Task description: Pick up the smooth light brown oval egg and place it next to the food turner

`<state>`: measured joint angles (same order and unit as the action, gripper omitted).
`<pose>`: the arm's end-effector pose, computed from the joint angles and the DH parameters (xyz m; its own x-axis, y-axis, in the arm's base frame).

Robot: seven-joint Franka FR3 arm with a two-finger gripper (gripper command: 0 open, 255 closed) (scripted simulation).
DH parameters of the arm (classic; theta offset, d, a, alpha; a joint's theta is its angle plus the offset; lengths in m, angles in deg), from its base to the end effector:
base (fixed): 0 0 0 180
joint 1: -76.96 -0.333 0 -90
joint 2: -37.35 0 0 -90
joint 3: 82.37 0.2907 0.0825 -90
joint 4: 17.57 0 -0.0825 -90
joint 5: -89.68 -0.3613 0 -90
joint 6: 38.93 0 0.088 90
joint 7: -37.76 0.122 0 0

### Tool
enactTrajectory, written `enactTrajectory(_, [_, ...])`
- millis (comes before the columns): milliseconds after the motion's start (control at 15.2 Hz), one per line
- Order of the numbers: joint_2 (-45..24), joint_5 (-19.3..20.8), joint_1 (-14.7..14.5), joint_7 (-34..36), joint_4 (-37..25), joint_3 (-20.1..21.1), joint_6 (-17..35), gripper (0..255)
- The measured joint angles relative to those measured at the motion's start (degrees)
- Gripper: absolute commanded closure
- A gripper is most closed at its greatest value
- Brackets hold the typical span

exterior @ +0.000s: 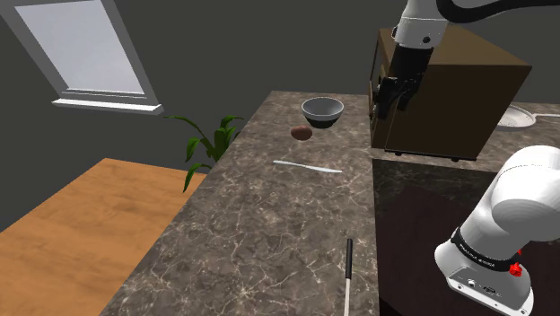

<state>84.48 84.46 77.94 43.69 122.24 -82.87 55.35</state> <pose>0.2994 0.0023 0.5378 0.9910 -0.1326 0.0174 -0.1303 -0.9865 -0.0996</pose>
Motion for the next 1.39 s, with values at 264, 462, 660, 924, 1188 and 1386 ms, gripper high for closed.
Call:
enactTrajectory(264, [-2.89, 0.41, -0.14, -2.53, 1.16, -1.25, 4.56, 0])
enactTrajectory(462, [-7.27, 0.91, -0.32, -6.27, 1.49, -3.26, 10.19, 0])
enactTrajectory(660, [-12.67, 0.86, -0.77, -10.09, 1.44, -5.15, 16.43, 0])
enactTrajectory(924, [-20.31, -0.11, -1.72, -15.22, -0.64, -7.51, 23.18, 0])
enactTrajectory(1188, [-29.23, -2.32, -2.92, -21.22, -3.88, -9.99, 29.77, 0])
enactTrajectory(1386, [-36.49, -5.09, -3.88, -26.15, -7.76, -11.55, 33.69, 0])
